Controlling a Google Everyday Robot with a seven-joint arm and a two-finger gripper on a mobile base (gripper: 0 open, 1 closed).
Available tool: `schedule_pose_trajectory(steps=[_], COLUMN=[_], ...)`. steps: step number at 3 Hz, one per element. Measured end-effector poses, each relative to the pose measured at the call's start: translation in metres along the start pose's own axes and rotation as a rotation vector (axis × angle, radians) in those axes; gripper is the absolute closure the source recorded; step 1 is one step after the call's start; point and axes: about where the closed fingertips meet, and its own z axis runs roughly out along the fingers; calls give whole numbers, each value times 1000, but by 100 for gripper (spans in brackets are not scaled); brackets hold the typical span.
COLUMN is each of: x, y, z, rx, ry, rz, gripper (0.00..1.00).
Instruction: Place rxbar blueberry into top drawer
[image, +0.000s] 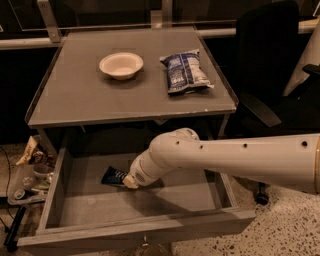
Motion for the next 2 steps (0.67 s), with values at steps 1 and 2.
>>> schedule_pose_trajectory(steps=[1, 2], x=[0, 0], y=[0, 0], z=[0, 0], rx=[0, 0], ry=[0, 0], rz=[0, 0], gripper=[58, 35])
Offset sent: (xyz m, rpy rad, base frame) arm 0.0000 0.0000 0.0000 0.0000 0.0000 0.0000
